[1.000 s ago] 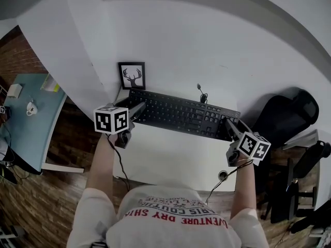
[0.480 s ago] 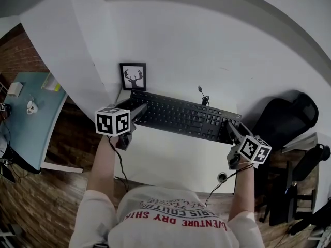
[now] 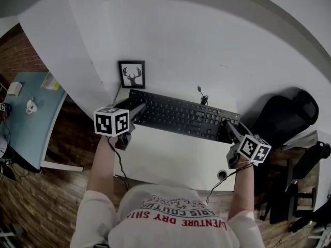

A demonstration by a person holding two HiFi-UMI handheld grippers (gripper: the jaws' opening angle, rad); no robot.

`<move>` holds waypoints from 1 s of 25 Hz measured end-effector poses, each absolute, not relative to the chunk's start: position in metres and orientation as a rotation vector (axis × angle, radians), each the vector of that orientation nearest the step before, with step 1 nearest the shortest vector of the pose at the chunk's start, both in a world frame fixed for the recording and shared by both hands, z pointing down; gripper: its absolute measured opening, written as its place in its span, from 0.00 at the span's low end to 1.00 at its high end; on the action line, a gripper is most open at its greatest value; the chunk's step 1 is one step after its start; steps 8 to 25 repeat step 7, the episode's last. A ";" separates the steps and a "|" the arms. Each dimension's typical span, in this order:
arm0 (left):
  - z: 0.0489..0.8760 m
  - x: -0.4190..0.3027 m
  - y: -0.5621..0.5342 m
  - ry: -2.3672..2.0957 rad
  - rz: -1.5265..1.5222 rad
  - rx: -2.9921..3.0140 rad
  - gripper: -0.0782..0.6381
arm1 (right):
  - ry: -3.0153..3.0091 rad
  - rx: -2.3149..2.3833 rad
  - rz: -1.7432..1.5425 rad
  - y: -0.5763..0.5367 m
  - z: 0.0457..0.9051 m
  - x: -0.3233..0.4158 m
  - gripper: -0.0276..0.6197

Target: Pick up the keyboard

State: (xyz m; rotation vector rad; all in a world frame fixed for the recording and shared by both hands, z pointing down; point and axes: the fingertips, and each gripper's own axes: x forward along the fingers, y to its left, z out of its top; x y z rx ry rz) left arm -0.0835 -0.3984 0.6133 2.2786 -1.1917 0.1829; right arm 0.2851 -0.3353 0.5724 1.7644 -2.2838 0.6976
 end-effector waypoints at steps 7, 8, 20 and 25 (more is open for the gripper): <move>0.615 -0.080 -0.387 -1.195 0.186 2.274 0.50 | -2.286 1.764 0.701 -0.324 0.575 0.289 0.44; 0.615 -0.080 -0.387 -1.195 0.186 2.274 0.50 | -2.286 1.764 0.701 -0.324 0.575 0.289 0.44; 0.615 -0.080 -0.387 -1.195 0.186 2.274 0.50 | -2.286 1.764 0.701 -0.324 0.575 0.289 0.44; 0.615 -0.080 -0.387 -1.195 0.186 2.274 0.50 | -2.286 1.764 0.701 -0.324 0.575 0.289 0.44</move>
